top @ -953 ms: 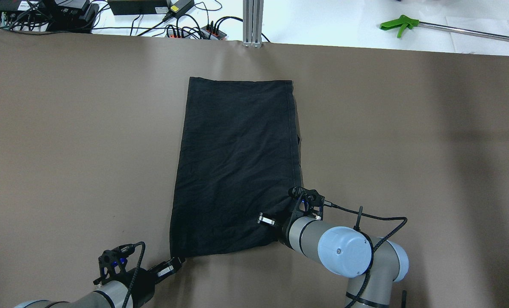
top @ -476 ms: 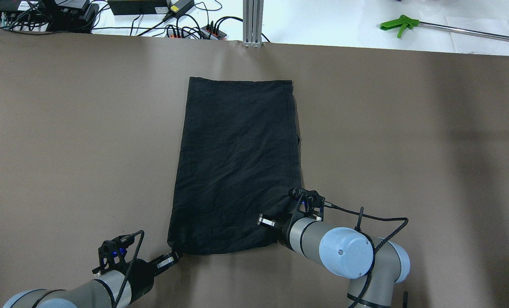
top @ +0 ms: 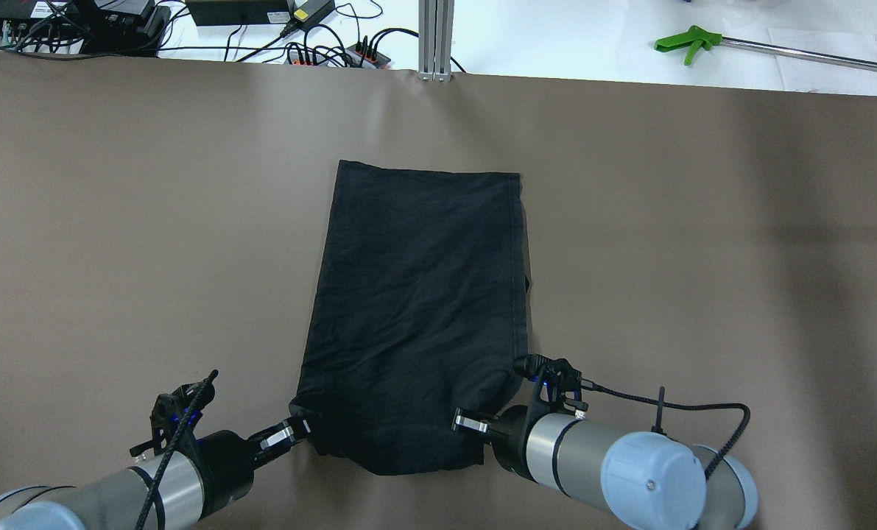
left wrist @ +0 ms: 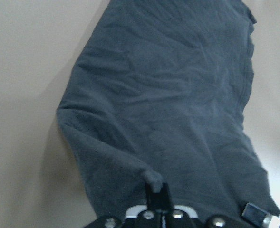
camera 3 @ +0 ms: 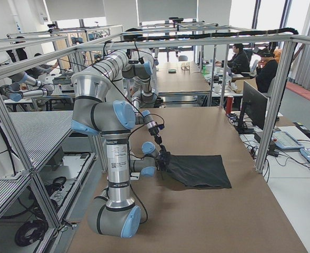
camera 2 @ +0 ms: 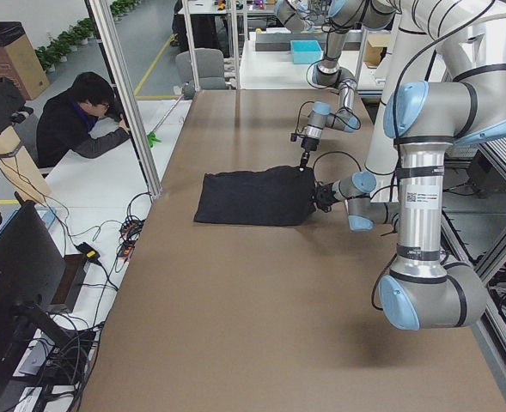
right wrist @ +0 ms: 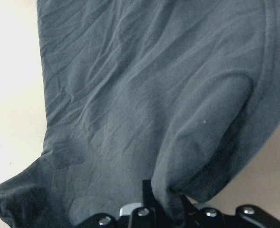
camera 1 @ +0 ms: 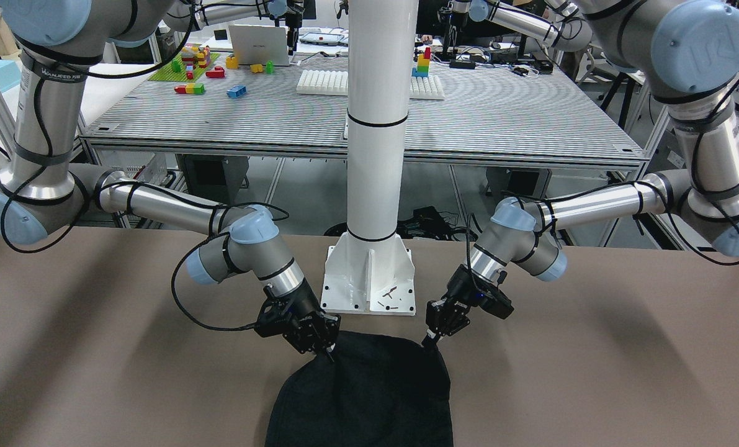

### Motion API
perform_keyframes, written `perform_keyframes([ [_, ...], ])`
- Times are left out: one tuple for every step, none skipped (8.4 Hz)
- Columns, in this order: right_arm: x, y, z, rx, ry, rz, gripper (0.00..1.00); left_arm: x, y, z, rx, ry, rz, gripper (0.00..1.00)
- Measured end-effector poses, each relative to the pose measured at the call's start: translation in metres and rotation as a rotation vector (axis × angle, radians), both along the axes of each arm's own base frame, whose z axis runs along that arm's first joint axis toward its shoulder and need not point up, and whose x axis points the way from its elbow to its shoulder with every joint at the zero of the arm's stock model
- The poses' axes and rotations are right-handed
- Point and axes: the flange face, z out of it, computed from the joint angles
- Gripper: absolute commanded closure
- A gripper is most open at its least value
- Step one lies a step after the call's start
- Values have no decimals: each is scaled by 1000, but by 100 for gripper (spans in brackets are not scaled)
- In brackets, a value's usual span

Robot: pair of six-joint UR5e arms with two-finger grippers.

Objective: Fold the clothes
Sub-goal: 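Lift the near edge and fold it away from the robot with both grippers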

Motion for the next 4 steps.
perform_keyframes([
  [15, 20, -3, -2, -19, -28, 100, -12, 14, -21, 13, 45, 18, 100],
  [28, 35, -4, -6, -31, -50, 100, -22, 33, -37, 24, 83, 35, 100],
  [39, 45, -4, -15, -41, -63, 100, -27, 50, -50, 31, 115, 46, 100],
  [44, 50, -3, -21, -44, -69, 100, -30, 58, -59, 38, 134, 55, 100],
])
